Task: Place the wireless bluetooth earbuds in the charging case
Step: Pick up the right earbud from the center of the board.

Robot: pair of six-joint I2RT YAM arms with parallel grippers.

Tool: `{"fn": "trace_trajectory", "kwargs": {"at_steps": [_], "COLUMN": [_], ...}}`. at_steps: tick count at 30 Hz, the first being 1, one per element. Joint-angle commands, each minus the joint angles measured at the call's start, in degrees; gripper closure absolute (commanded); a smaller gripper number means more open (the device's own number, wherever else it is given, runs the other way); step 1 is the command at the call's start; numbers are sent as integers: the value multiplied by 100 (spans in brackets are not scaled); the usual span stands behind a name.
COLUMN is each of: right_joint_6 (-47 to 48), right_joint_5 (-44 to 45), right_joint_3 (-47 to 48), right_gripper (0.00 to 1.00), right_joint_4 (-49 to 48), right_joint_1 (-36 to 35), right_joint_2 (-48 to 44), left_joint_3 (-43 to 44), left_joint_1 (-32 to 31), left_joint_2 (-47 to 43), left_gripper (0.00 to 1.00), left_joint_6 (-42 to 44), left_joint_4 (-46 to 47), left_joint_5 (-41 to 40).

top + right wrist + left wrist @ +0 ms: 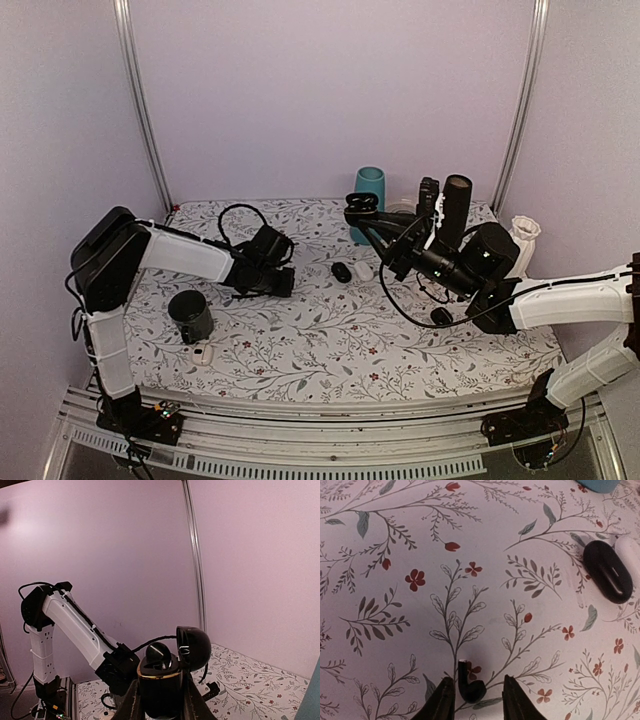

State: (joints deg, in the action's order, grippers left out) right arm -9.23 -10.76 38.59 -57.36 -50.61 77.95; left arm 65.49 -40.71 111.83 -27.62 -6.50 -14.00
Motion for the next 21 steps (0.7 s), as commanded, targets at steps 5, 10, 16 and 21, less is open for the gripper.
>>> {"fn": "trace_trajectory", "kwargs": {"at_steps": [5,10,16,21], "right_joint_6": [-52,-52,-54,-52], "right_joint_5": [128,131,150,171], "right_joint_3": [-26,-13,-41,-46], "right_gripper": [97,97,97,97], "right_joint_4": [-3,-12,4,5], "right_joint_1": [14,16,9,16], "right_joint_2": [-168,-167,-177,-179], "left_joint_3": [113,69,18,-118], "left_joint_1": [62,60,48,29], "left_joint_2": [262,302,285,221], "left_gripper": [66,66,70,70], "left_joint_6": [55,29,46,63], "left_joint_4": [-30,-3,27,63], "left_joint_5": [-146,-157,-146,-160]}}
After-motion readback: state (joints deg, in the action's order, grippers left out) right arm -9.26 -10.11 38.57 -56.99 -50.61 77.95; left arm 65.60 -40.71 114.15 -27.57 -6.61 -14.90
